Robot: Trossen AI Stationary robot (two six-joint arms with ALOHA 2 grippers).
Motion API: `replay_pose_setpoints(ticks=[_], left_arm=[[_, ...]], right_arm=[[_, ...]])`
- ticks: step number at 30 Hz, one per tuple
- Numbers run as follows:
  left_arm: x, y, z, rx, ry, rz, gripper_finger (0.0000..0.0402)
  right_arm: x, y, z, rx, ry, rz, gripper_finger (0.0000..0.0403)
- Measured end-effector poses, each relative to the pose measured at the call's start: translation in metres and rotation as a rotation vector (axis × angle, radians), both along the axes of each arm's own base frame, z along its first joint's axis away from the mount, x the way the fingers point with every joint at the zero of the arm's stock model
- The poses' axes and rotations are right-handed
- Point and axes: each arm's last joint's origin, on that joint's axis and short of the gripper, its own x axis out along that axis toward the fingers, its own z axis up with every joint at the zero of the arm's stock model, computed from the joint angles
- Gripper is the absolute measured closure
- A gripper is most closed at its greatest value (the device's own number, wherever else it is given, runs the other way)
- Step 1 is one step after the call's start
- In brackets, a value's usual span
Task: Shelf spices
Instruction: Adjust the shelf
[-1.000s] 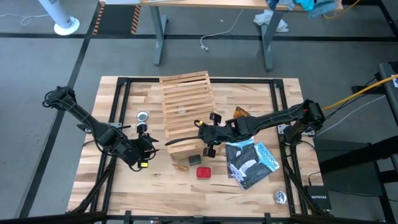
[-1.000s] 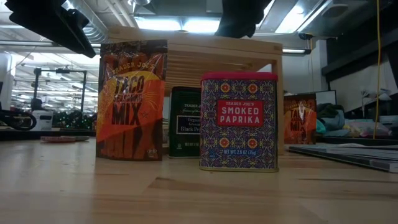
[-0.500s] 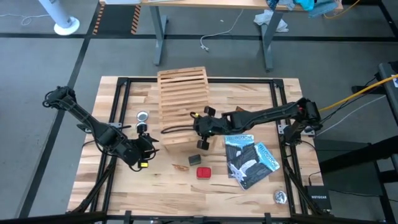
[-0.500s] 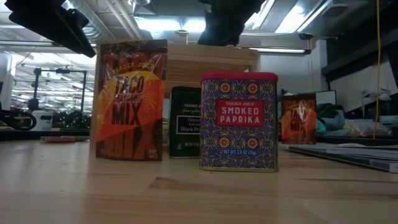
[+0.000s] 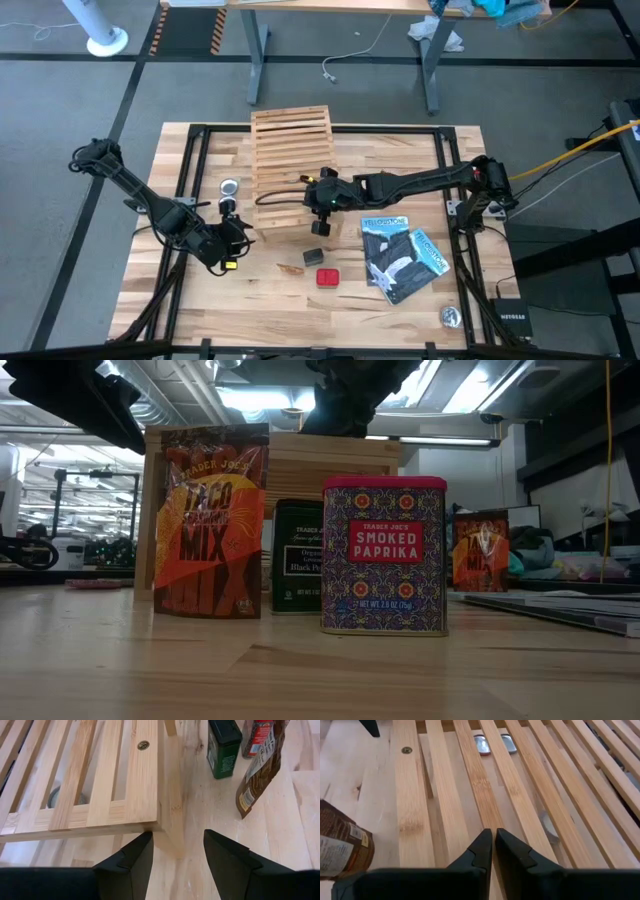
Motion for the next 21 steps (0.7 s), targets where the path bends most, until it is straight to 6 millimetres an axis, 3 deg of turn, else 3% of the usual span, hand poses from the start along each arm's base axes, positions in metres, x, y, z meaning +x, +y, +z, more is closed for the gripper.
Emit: replay_pose_setpoints(ticks=[9, 21], left_arm=[[-0.002, -0.001, -0.001, 0.004, 0.008, -0.008, 0.0233], [-0.008, -0.007, 0.002, -0.035, -0.008, -0.023, 0.0233]], right_arm=[[0.021, -0.008, -0.022, 0.032, -0.040, 0.048, 0.0370], [0.030, -0.017, -0.018, 0.011, -0.151, 0.082, 0.0370]])
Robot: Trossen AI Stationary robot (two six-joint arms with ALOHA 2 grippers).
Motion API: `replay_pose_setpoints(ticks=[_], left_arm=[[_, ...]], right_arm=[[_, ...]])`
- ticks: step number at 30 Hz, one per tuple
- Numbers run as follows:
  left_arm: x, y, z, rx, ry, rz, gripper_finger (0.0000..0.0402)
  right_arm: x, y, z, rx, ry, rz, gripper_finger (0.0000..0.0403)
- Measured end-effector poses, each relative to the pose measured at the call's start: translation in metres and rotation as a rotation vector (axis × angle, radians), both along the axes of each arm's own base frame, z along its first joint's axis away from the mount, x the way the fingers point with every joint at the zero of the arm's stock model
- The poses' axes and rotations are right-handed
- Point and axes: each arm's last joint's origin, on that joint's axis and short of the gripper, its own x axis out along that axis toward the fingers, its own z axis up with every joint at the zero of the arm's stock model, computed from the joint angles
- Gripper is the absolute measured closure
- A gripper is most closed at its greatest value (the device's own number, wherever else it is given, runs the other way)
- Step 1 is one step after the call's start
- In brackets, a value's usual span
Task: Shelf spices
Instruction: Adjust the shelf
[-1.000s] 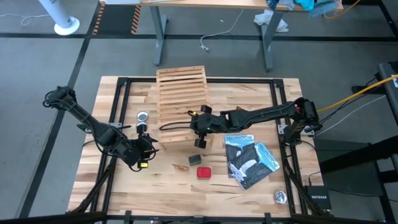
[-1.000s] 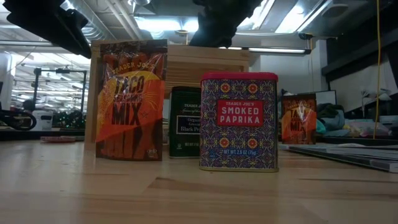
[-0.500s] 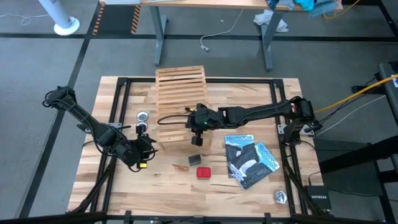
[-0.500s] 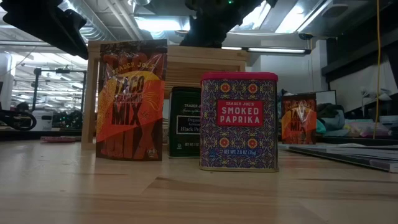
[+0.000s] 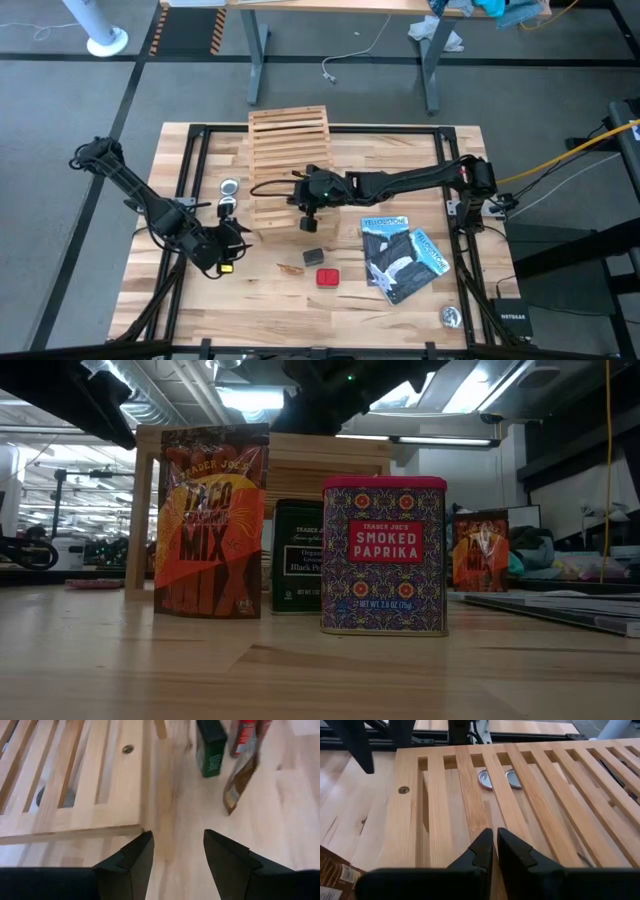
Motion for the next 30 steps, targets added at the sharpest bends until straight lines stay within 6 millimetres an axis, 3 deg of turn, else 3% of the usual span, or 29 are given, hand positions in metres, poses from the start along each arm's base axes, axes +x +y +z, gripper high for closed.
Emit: replay_pose_setpoints(ticks=[15, 23, 30], left_arm=[[-0.016, 0.007, 0.027, -0.005, -0.162, -0.066, 0.0233], [-0.011, 0.002, 0.034, -0.038, -0.235, -0.096, 0.0233], [0.000, -0.009, 0.022, -0.056, -0.179, -0.115, 0.0233]], right_arm=[[0.005, -0.002, 0.010, -0.026, -0.063, 0.020, 0.0370], [0.006, -0.011, 0.012, -0.053, -0.080, 0.001, 0.0370], [0.006, -0.012, 0.013, -0.052, -0.086, 0.003, 0.0370]])
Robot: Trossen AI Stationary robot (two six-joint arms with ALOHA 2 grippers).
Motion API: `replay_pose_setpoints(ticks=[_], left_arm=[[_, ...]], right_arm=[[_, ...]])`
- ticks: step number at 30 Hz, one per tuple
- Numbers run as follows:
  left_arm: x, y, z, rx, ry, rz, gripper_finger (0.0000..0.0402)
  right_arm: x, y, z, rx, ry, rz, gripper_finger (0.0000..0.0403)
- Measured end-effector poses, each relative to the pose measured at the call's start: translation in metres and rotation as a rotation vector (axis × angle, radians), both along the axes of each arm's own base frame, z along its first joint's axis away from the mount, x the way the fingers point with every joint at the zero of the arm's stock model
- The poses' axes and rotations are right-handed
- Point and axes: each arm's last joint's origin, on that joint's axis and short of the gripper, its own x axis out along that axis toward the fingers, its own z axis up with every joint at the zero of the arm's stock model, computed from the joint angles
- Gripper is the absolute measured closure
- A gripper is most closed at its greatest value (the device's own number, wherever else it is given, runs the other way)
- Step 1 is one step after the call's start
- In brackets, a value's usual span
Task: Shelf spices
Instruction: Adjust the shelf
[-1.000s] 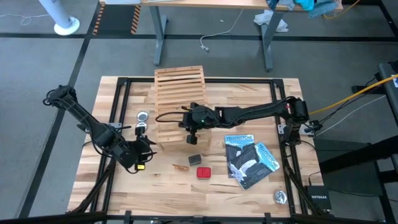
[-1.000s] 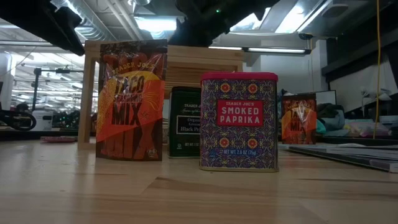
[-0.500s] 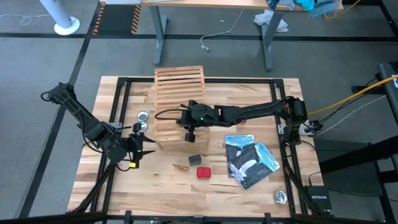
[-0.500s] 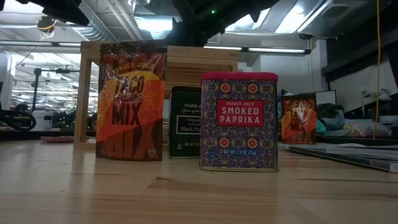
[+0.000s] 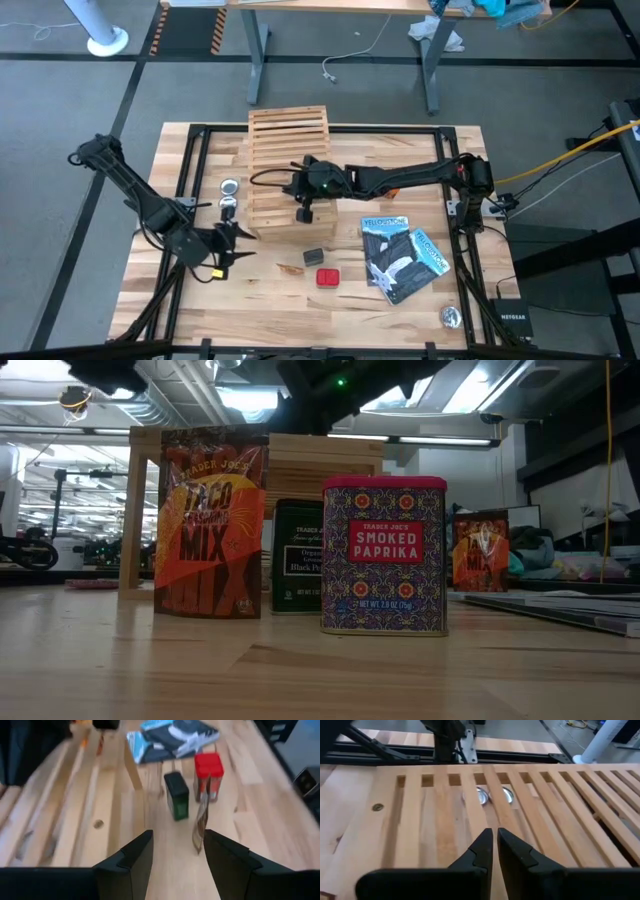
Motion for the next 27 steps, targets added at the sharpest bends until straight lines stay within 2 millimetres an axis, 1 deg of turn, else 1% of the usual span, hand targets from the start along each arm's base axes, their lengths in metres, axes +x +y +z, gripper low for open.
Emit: replay_pose_setpoints(ticks=[5, 15, 19, 23, 27], left_arm=[[0.008, -0.005, -0.014, 0.062, 0.069, 0.017, 0.0233], [0.023, 0.003, -0.027, 0.125, 0.113, 0.109, 0.0233], [0.021, 0.008, -0.031, 0.118, 0.158, 0.161, 0.0233], [0.017, 0.013, -0.035, 0.105, 0.199, 0.226, 0.0233], [0.016, 0.014, -0.035, 0.108, 0.204, 0.240, 0.0233]], right_arm=[[0.000, 0.001, 0.000, 0.005, 0.002, 0.010, 0.0370], [-0.001, 0.001, 0.001, 0.011, 0.006, 0.023, 0.0370], [-0.001, 0.002, 0.000, 0.017, 0.010, 0.035, 0.0370], [-0.001, 0.004, 0.000, 0.043, 0.012, 0.085, 0.0370], [-0.001, 0.005, 0.000, 0.056, 0.011, 0.111, 0.0370]])
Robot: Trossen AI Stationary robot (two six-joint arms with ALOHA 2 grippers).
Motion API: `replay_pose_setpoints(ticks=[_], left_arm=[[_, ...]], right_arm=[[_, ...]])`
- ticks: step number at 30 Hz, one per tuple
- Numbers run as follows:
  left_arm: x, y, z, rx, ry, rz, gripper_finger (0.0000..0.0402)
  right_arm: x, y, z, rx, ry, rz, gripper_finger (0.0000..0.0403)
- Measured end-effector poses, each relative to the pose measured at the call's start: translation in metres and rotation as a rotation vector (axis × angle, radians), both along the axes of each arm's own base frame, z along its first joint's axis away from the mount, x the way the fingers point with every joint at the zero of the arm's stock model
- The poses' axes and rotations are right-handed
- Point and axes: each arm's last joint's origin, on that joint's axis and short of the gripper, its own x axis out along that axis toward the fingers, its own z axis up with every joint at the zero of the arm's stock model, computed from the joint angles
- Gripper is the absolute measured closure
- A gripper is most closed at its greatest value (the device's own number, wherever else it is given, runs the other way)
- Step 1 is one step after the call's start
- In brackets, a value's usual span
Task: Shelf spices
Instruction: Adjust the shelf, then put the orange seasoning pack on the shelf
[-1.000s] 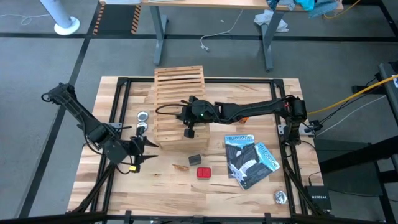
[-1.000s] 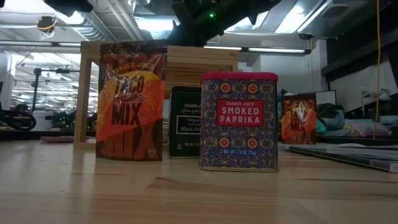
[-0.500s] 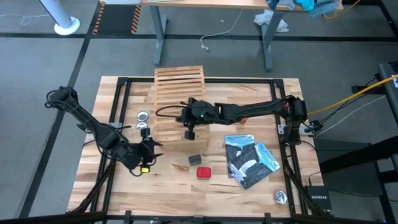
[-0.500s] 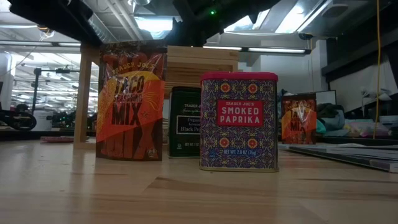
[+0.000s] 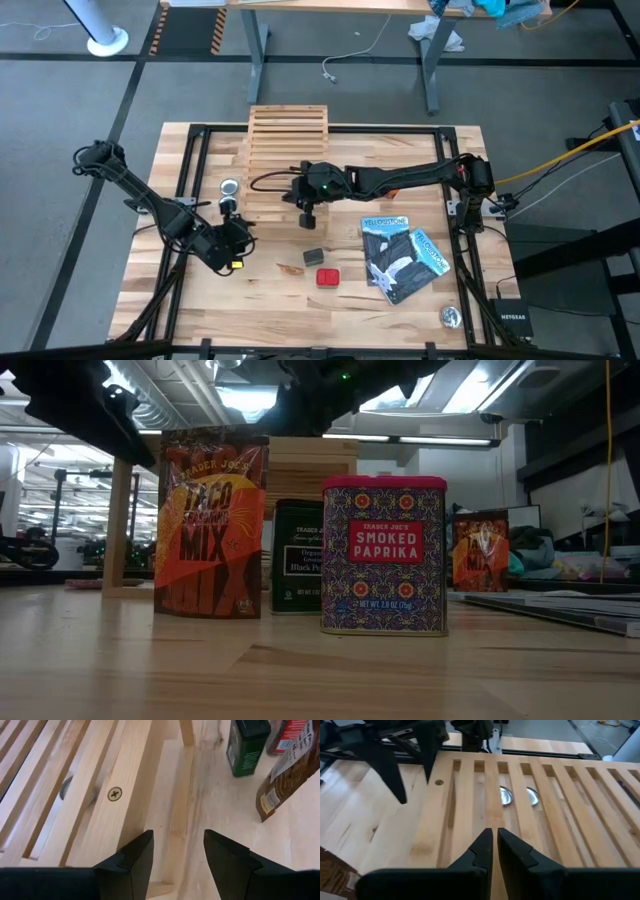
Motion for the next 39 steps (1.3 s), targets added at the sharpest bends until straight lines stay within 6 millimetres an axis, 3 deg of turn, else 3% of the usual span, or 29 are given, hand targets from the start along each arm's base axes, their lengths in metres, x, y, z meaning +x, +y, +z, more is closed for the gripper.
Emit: replay_pose_setpoints(ticks=[17, 32, 39], left_arm=[[0.000, 0.000, 0.002, 0.099, -0.043, 0.010, 0.0233], [-0.003, -0.011, 0.004, 0.060, -0.087, -0.031, 0.0233], [-0.006, -0.032, 0.025, 0.034, -0.153, -0.156, 0.0233]], right_arm=[[0.000, 0.010, 0.001, 0.006, -0.008, 0.082, 0.0370], [-0.012, 0.013, 0.032, -0.003, -0.089, 0.097, 0.0370], [-0.027, 0.017, 0.050, -0.012, -0.080, 0.113, 0.0370]])
